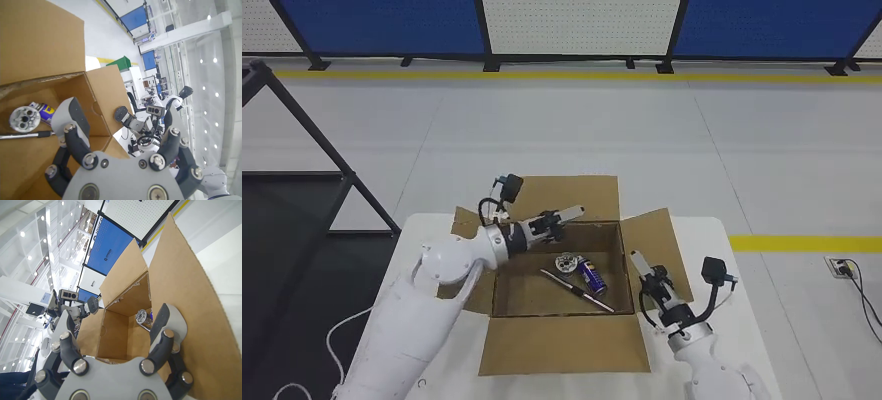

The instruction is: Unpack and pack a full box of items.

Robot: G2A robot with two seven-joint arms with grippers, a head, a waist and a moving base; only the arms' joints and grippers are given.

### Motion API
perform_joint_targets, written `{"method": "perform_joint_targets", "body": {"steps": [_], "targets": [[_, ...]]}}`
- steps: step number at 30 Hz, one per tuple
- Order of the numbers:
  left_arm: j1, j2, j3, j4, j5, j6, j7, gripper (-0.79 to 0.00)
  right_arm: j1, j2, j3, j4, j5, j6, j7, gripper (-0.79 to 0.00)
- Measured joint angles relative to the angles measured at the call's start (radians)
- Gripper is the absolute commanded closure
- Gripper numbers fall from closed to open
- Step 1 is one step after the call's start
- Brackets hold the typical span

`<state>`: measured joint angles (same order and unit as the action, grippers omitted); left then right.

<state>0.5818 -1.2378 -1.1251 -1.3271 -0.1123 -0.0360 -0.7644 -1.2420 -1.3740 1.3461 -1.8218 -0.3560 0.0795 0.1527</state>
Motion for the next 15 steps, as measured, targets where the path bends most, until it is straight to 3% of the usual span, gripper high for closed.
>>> {"method": "perform_joint_targets", "body": {"steps": [3,9,15], "targets": [[0.107,0.024,-0.093,-0.117,0.01,0.037,0.027,-0.785,0.014,-0.002,-0.004,0.012,0.004,0.009,-0.004,-0.785],[0.28,0.046,-0.227,-0.266,-0.031,0.07,0.116,-0.785,0.033,-0.004,-0.022,0.021,-0.022,0.051,-0.008,-0.785],[0.317,0.048,-0.241,-0.296,-0.049,0.065,0.126,-0.785,0.034,-0.004,-0.023,0.02,-0.026,0.055,-0.006,-0.785]]}}
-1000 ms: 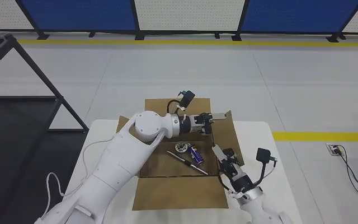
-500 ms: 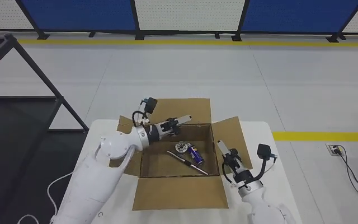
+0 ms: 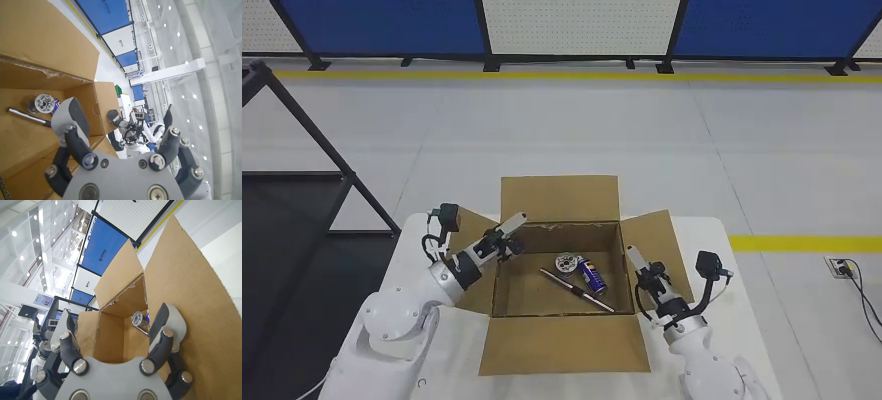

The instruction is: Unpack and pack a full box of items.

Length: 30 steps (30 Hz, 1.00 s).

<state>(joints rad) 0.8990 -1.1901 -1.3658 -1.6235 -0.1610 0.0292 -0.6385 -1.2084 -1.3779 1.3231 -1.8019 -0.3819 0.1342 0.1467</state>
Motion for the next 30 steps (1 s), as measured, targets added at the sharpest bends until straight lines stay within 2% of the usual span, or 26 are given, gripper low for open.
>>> {"method": "perform_joint_targets", "body": {"steps": [10,18,30], "targets": [[0.007,0.0,-0.004,-0.001,-0.005,-0.001,0.013,-0.785,0.0,0.0,0.0,0.0,0.0,0.0,0.0,-0.785],[0.049,0.003,-0.076,0.026,-0.073,0.007,0.118,-0.785,0.001,-0.001,0.031,0.032,0.065,0.009,-0.006,-0.785],[0.052,0.013,-0.128,0.095,-0.08,0.053,0.131,-0.785,0.047,-0.006,0.012,0.075,0.075,0.05,0.013,-0.785]]}}
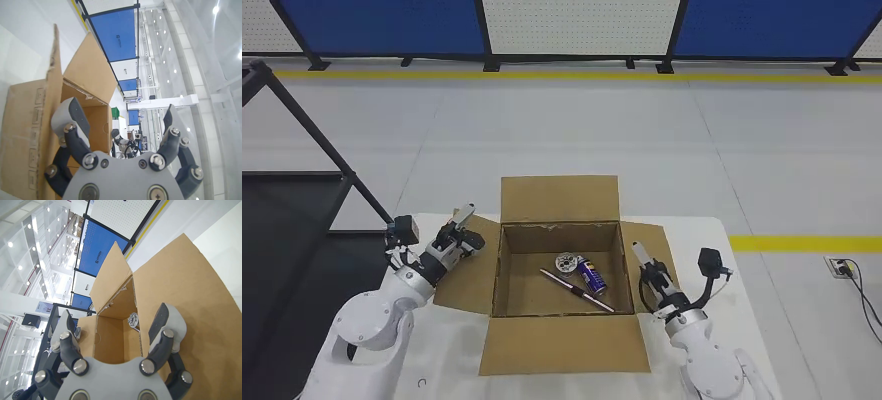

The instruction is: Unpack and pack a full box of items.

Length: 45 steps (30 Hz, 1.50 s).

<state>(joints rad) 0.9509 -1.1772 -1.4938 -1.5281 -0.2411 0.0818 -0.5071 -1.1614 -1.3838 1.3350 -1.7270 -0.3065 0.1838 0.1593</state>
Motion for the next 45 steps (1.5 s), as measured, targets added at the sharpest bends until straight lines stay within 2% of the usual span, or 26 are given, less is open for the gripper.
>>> {"method": "perform_joint_targets", "body": {"steps": [14,19,30,35,39,45], "targets": [[-0.016,-0.005,0.04,0.091,-0.033,0.015,0.001,-0.785,-0.005,0.0,0.009,0.024,0.003,0.011,0.006,-0.785],[-0.059,-0.003,0.063,0.122,0.02,0.031,-0.006,-0.785,-0.029,0.001,0.011,0.001,0.004,-0.005,-0.005,-0.785],[-0.082,-0.005,0.054,0.161,-0.054,-0.008,-0.024,-0.785,-0.063,0.0,0.016,-0.03,0.021,-0.027,-0.027,-0.785],[-0.05,-0.001,0.013,0.106,-0.123,-0.054,-0.046,-0.785,-0.069,0.001,0.017,-0.077,0.051,-0.089,0.003,-0.785],[-0.004,0.004,-0.037,0.019,-0.178,-0.09,-0.06,-0.785,-0.068,0.004,0.005,-0.13,0.056,-0.142,0.057,-0.785],[0.078,0.01,-0.104,-0.116,-0.291,-0.123,-0.111,-0.785,-0.01,0.001,-0.054,-0.166,0.05,-0.133,0.124,-0.785]]}}
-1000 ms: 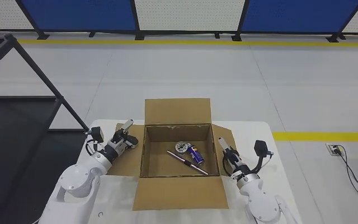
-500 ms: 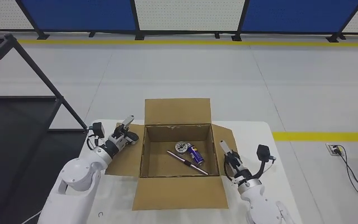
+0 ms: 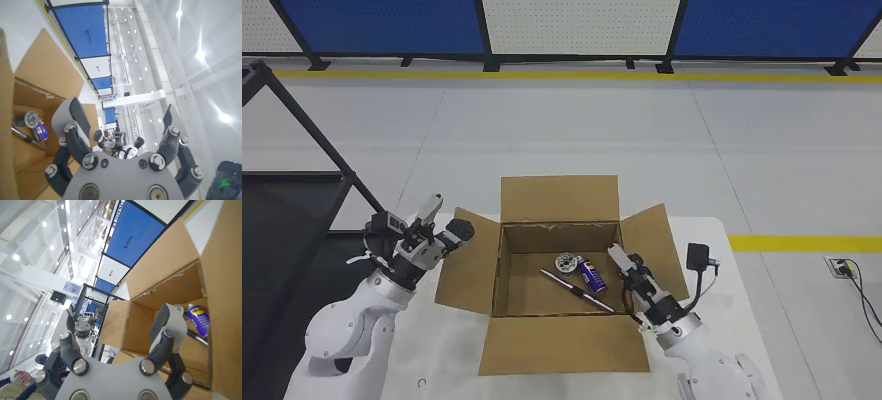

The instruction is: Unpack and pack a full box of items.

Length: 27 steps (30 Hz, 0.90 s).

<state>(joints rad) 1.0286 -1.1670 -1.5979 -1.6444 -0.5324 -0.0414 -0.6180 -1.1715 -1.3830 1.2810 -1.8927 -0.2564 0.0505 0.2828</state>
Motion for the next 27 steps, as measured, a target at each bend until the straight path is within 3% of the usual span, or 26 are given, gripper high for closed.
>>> {"method": "perform_joint_targets", "body": {"steps": [4,20,23,27], "targets": [[0.027,0.004,-0.012,-0.036,-0.017,0.005,-0.045,-0.785,0.038,-0.003,-0.026,0.01,0.0,0.052,0.023,-0.785],[0.03,0.002,-0.006,-0.049,-0.045,0.025,-0.034,-0.785,0.041,-0.002,-0.032,0.003,-0.01,0.043,0.029,-0.785],[0.023,0.004,-0.009,-0.06,-0.056,0.051,-0.016,-0.785,0.09,0.001,-0.081,-0.014,-0.129,0.048,0.094,-0.785],[0.026,0.007,-0.016,-0.071,-0.064,0.088,-0.012,-0.785,0.222,-0.004,-0.17,0.014,-0.313,0.152,0.217,-0.785]]}}
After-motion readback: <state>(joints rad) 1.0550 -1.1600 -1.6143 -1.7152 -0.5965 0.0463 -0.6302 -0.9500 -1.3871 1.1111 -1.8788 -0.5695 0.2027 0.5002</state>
